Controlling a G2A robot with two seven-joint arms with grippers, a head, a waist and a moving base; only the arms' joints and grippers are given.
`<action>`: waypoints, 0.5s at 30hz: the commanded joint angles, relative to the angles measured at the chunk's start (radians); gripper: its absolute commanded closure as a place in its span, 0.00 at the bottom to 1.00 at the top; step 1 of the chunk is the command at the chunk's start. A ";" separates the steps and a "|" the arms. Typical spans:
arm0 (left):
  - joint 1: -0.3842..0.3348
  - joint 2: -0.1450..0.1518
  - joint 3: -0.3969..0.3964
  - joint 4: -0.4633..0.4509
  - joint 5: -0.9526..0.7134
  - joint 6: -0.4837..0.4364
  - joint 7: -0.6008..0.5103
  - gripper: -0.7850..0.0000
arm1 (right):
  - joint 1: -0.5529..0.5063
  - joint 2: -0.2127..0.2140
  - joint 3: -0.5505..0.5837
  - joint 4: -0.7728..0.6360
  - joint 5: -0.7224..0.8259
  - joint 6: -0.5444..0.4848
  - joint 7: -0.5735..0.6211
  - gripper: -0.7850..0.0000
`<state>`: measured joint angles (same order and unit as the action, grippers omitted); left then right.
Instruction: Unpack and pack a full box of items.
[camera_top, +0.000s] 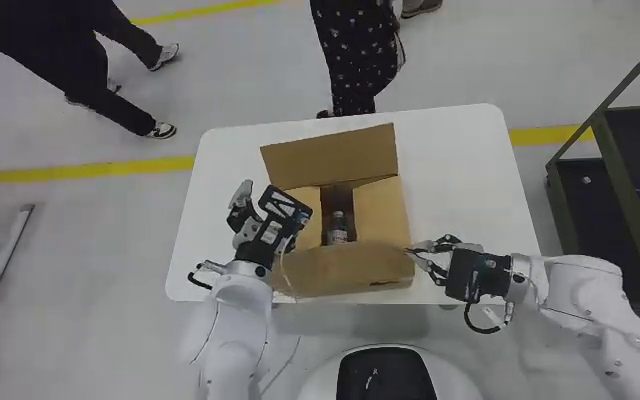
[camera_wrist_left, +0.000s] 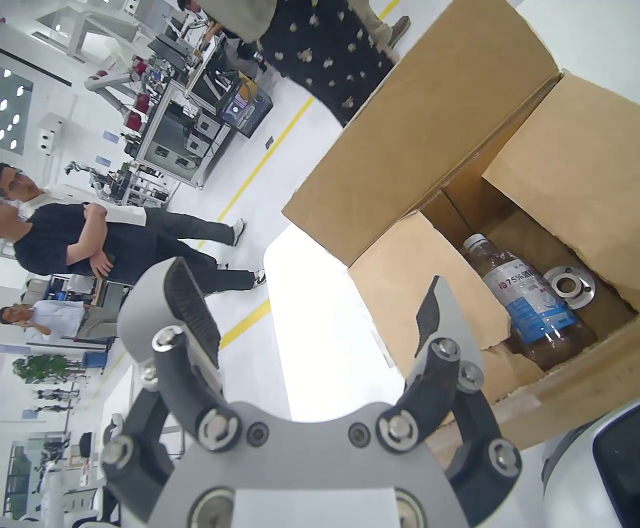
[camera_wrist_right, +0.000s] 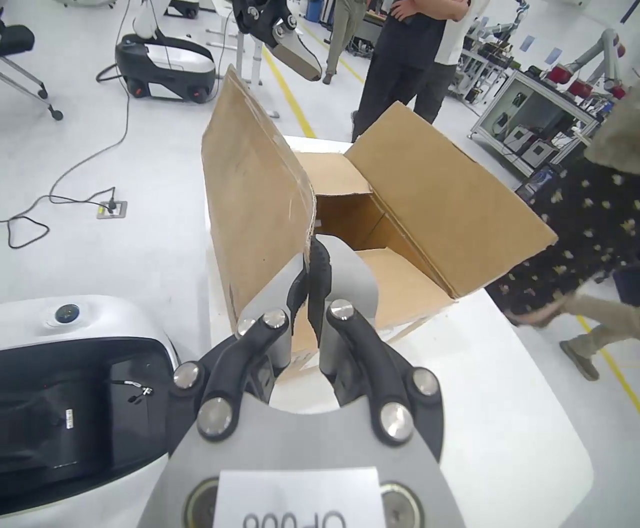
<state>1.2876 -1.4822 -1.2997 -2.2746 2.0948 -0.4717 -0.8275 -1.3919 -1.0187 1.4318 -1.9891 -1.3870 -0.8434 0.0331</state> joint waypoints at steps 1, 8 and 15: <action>0.001 0.001 0.004 -0.002 0.001 -0.005 0.003 0.00 | 0.001 0.000 0.000 0.001 0.004 0.000 0.006 1.00; 0.001 0.001 0.004 -0.002 0.001 -0.005 0.003 0.00 | 0.001 0.000 0.000 0.001 0.004 0.000 0.006 1.00; 0.004 0.001 0.003 0.001 0.001 0.001 0.013 0.00 | -0.044 0.005 0.010 -0.068 -0.108 0.041 -0.080 1.00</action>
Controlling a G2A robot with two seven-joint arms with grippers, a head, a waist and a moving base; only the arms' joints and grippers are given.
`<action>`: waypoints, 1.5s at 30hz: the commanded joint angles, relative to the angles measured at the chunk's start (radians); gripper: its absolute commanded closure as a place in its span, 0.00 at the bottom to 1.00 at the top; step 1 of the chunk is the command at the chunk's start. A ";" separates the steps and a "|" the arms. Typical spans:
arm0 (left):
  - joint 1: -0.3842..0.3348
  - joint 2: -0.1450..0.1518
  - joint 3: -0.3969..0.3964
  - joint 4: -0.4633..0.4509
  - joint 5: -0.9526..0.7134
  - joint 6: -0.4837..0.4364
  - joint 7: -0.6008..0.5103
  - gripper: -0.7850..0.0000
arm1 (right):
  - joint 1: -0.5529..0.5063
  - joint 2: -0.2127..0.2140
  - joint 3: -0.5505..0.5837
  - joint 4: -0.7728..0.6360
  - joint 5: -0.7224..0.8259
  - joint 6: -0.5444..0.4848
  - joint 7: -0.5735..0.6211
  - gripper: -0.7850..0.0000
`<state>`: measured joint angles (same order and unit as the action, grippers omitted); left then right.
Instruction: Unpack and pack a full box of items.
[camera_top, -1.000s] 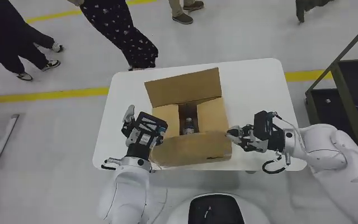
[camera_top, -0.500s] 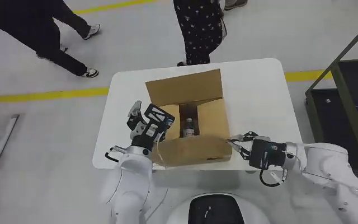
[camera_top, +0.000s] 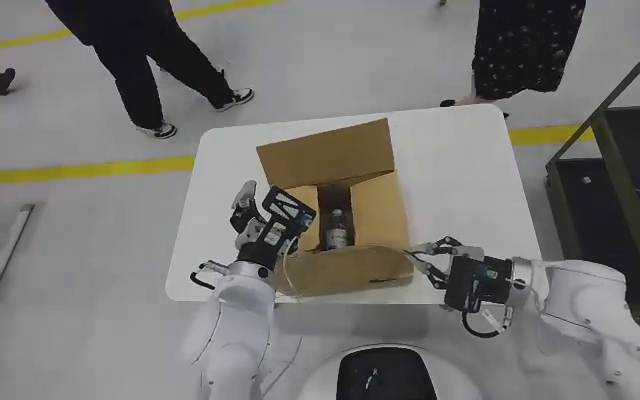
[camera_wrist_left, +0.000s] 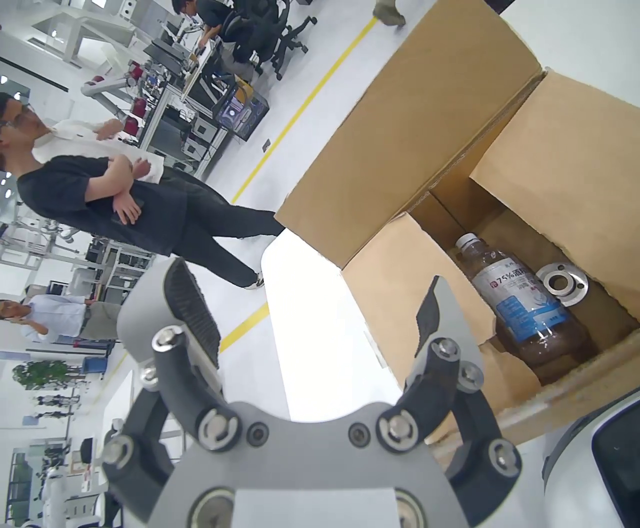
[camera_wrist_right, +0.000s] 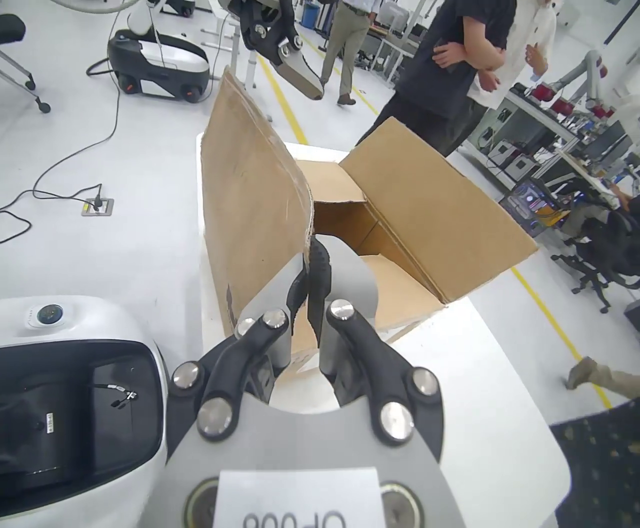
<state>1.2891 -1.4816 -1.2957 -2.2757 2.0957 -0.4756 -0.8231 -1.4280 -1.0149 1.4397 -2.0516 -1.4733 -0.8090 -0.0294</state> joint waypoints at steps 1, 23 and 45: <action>0.009 0.002 -0.003 0.006 0.005 0.009 0.020 0.00 | -0.019 0.002 0.003 -0.013 -0.051 0.009 -0.032 1.00; 0.037 0.019 0.027 0.000 0.018 -0.198 -0.047 0.00 | -0.115 0.019 0.056 -0.037 -0.160 0.081 -0.255 0.29; 0.074 0.036 0.057 -0.059 0.002 -0.295 -0.032 0.00 | -0.068 0.014 0.101 0.063 0.325 0.083 -0.071 1.00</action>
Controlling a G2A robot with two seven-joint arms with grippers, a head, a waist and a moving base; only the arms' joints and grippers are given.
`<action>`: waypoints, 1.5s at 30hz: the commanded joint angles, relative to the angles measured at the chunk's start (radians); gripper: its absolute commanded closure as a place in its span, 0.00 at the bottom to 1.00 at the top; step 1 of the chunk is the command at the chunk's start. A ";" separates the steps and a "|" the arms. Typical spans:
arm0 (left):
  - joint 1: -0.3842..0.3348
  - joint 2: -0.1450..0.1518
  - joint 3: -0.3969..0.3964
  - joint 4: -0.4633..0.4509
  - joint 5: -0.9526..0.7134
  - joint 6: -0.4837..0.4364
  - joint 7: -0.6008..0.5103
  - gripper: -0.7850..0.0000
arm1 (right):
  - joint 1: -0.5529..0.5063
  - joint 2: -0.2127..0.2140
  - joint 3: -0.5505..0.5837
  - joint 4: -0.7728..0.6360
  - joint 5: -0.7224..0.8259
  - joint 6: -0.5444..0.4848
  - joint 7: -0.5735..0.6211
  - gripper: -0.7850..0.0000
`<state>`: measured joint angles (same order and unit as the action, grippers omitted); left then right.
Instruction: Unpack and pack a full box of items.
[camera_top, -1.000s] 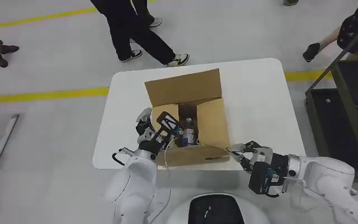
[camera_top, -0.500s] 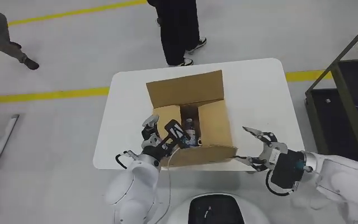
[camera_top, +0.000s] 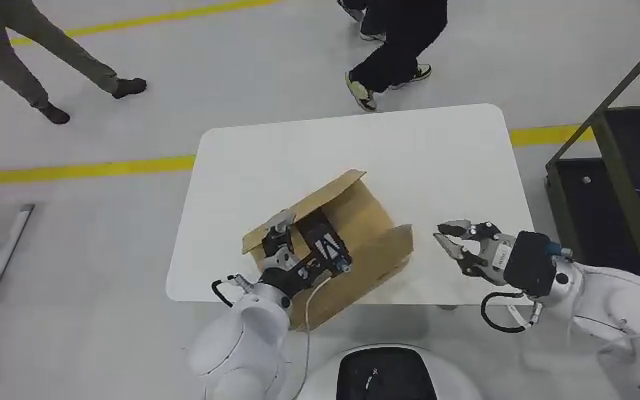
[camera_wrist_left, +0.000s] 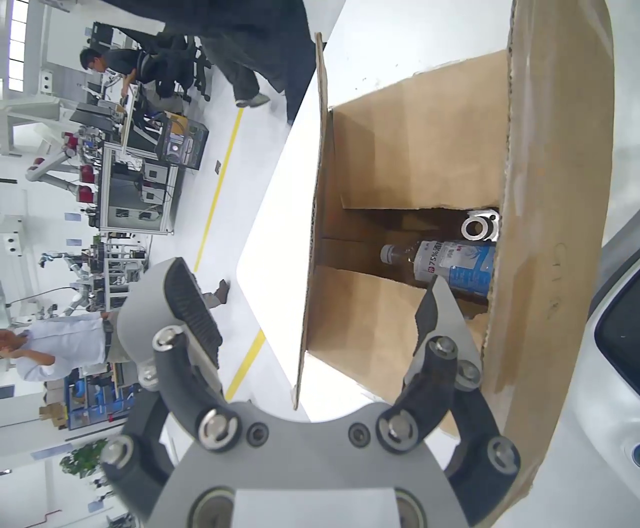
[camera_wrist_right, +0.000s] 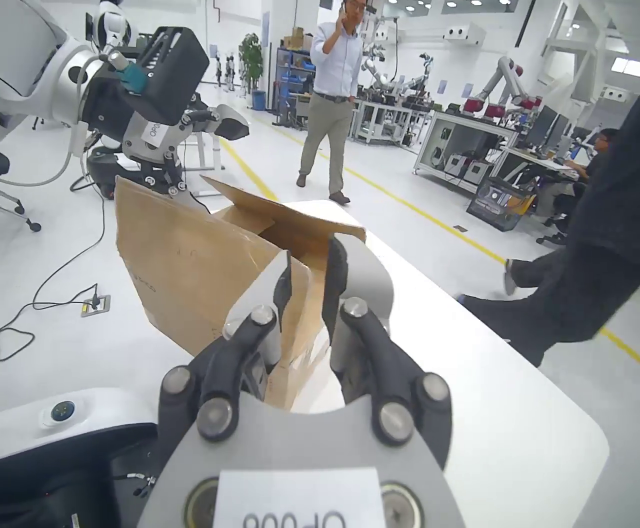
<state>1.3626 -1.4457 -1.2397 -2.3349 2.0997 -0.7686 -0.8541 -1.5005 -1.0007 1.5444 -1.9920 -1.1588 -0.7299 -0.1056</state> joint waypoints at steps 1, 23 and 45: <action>0.000 0.001 0.003 -0.002 -0.005 -0.004 0.000 0.00 | 0.010 -0.001 -0.007 0.004 0.013 0.003 0.011 1.00; -0.016 0.010 0.008 0.013 -0.014 0.011 -0.015 0.00 | 0.262 0.002 -0.145 0.237 -0.060 -0.248 0.065 0.22; -0.053 0.026 0.004 0.051 0.101 0.034 0.010 0.00 | 0.366 0.001 -0.293 0.276 -0.122 -0.216 0.100 1.00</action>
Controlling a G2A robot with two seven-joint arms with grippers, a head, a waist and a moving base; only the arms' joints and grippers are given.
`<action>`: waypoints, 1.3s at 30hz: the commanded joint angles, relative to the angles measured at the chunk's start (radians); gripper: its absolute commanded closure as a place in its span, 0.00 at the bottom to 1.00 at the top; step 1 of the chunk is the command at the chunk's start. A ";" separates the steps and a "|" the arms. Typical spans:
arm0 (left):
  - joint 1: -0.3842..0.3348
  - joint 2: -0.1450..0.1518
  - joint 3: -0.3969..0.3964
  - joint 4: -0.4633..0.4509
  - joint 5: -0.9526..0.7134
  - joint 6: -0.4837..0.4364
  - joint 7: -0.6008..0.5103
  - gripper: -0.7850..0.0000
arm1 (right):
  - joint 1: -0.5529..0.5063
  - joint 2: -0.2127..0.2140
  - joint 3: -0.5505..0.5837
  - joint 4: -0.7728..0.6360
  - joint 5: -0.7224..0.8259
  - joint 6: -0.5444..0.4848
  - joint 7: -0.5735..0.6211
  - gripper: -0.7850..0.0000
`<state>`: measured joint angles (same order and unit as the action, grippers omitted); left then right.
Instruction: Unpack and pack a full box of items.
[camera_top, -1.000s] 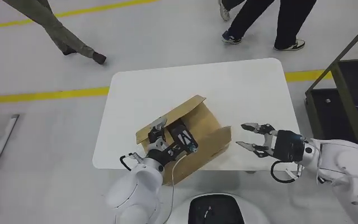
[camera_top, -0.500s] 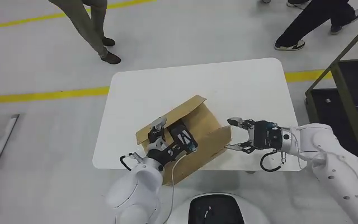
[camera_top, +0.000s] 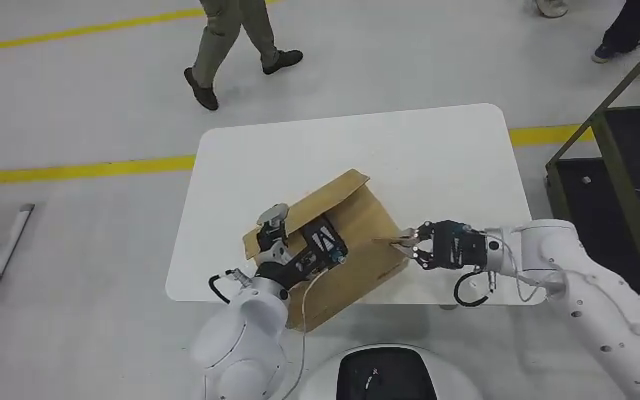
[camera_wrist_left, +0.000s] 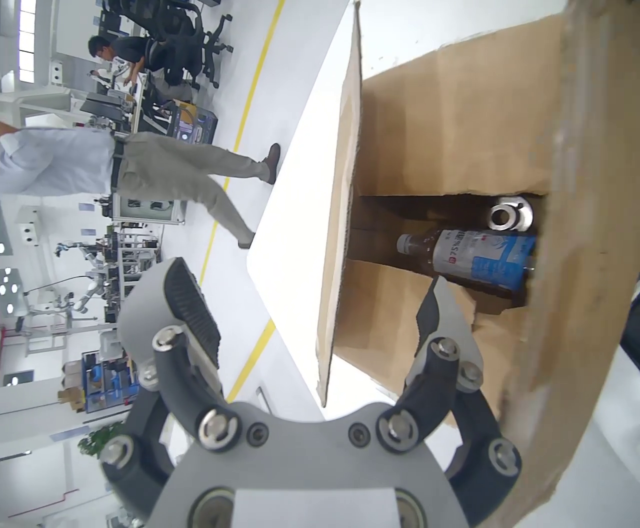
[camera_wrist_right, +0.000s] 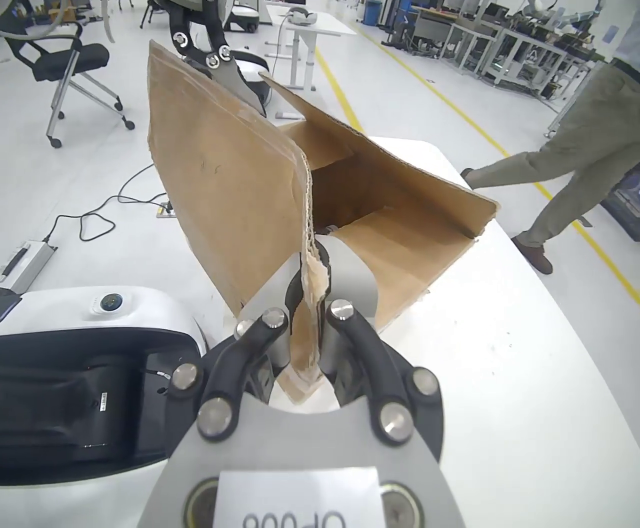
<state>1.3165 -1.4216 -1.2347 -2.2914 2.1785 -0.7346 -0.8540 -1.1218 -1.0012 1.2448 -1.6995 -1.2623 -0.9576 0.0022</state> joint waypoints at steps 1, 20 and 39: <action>-0.012 0.003 -0.002 0.016 0.034 0.008 0.020 0.00 | -0.031 0.003 0.013 -0.033 -0.034 0.025 -0.025 1.00; -0.132 0.023 0.044 0.192 0.281 -0.054 0.181 0.00 | -0.266 0.020 0.065 -0.205 -0.322 0.240 -0.239 1.00; -0.269 0.018 0.078 0.346 0.395 0.019 0.233 0.00 | -0.284 0.030 0.074 -0.221 -0.430 0.237 -0.297 0.85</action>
<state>1.0554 -1.4033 -1.1579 -1.9522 2.5666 -0.7199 -0.6233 -1.4052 -0.9722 1.3179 -1.9206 -1.6874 -0.7182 -0.2904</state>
